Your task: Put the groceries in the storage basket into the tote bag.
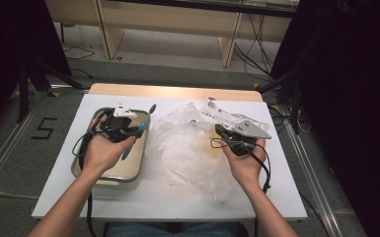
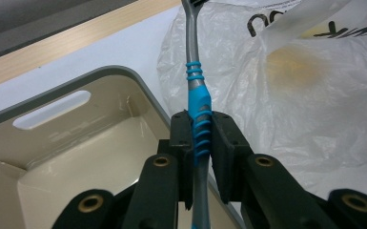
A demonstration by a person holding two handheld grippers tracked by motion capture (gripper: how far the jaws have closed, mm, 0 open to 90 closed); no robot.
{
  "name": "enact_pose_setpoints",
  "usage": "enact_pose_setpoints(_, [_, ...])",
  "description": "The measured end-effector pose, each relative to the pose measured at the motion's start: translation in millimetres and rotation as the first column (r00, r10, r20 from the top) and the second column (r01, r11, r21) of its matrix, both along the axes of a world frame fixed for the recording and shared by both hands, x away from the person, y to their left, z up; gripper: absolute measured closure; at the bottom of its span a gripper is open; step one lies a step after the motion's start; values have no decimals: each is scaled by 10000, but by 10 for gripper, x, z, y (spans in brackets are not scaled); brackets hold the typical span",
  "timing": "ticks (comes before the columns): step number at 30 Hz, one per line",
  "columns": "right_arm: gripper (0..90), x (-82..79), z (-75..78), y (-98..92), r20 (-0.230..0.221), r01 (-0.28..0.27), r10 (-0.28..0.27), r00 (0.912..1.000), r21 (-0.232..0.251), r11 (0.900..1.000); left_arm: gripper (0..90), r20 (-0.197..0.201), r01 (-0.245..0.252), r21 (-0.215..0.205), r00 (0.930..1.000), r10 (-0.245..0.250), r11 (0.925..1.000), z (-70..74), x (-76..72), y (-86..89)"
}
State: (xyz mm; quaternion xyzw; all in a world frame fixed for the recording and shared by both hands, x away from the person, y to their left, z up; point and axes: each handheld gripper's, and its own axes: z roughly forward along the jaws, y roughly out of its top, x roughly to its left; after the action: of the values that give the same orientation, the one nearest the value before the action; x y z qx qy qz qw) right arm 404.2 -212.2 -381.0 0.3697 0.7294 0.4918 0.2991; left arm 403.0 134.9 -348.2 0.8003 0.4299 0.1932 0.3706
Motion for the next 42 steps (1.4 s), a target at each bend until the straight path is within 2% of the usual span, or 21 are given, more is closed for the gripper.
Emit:
enact_pose_setpoints(11, [900, 0, 1, 1, -2, -6, 6, 10000, -7, 10000, 793, 70, 271, 22, 9996, -271, 9996, 24, -44, -78])
enact_pose_setpoints(20, [900, 3, 0, 2, 39, -32, 32, 10000, 5, 10000, 793, 144, 567, -135, 9983, -565, 9983, 57, -103, -164])
enact_pose_setpoints(42, [900, 1, 3, 1, 49, -30, 30, 10000, 1, 10000, 793, 59, 1203, -151, 9927, -1202, 9926, 50, -190, -349])
